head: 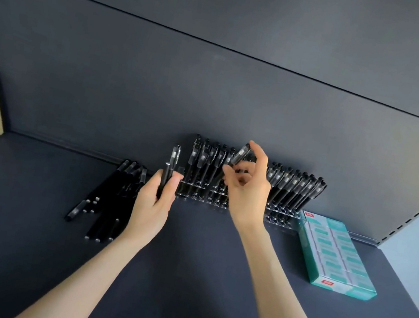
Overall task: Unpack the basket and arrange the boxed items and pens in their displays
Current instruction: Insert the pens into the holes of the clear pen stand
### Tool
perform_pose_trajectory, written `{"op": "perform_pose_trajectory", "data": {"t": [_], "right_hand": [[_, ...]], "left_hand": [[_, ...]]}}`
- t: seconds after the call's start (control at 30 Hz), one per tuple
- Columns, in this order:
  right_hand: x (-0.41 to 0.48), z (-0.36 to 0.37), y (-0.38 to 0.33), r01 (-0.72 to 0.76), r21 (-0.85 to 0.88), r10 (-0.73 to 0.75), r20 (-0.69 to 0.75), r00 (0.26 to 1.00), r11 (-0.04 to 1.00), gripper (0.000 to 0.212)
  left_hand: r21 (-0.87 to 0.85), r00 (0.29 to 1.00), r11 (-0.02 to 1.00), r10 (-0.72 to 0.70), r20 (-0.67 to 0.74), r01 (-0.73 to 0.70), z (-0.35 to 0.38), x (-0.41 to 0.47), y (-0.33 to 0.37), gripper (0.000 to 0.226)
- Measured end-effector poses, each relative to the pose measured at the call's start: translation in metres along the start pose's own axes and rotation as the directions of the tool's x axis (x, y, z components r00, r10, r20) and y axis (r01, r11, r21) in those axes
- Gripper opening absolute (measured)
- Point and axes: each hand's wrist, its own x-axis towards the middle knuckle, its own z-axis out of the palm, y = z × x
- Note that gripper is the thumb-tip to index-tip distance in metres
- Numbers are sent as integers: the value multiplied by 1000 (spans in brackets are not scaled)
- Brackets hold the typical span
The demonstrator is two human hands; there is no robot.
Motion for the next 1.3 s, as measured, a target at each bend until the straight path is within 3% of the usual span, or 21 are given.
{"op": "perform_pose_trajectory", "data": {"t": [0.23,0.57,0.97,1.03,1.1,1.17,1.23,1.3], "right_hand": [[11,17,3,137,-115,-142,-34,989,984,49],[7,27,11,202,-292,-196,50,979,935,37],[3,26,7,195,-451,-165,105,981,871,29],[-2,22,4,170,-410,-162,53,985,896,28],[-10,17,-1,71,-211,-71,11,997,975,21],[-15,12,-8,-84,29,80,117,990,996,16],[-20,9,-12,-185,127,147,264,953,975,18],[-22,7,-13,-216,177,155,304,940,960,20]], "left_hand": [[7,999,999,-43,26,43,0,-6,-19,27],[-104,991,986,-132,-19,129,4,-2,-14,24],[-53,987,988,-137,84,142,2,-4,-11,34],[-55,983,986,-148,110,155,1,-4,-10,32],[-84,970,979,-170,176,186,1,-5,-7,26],[-124,943,967,-182,277,223,2,-7,-4,21],[-148,912,955,-188,365,256,5,-10,-2,19],[-144,885,949,-196,422,279,6,-12,-1,18]]}}
